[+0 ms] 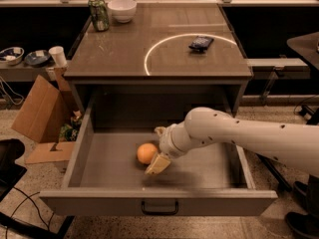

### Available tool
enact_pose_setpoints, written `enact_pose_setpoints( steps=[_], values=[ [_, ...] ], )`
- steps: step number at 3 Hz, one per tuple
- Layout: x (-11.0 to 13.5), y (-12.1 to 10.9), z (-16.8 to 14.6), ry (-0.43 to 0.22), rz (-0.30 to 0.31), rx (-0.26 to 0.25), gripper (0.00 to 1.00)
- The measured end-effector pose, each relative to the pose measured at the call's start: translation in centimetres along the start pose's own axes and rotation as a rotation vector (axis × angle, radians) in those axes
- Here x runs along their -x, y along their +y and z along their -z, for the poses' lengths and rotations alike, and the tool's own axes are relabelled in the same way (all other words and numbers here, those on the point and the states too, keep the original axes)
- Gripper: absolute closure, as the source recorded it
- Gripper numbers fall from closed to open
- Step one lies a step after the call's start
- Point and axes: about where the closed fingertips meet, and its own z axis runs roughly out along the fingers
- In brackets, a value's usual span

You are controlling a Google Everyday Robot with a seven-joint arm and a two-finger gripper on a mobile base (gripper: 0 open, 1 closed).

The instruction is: Pick orange from top drawer and place on counter

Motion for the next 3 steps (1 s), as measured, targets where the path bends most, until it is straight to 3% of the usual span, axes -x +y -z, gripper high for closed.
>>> enact_pose_setpoints(
  steps=[1, 3],
  values=[
    [0.68, 0.49, -0.6, -0.043, -0.008, -0.002, 0.38],
    [0.77, 0.54, -0.63, -0.046, -0.007, -0.002, 0.85]
  ],
)
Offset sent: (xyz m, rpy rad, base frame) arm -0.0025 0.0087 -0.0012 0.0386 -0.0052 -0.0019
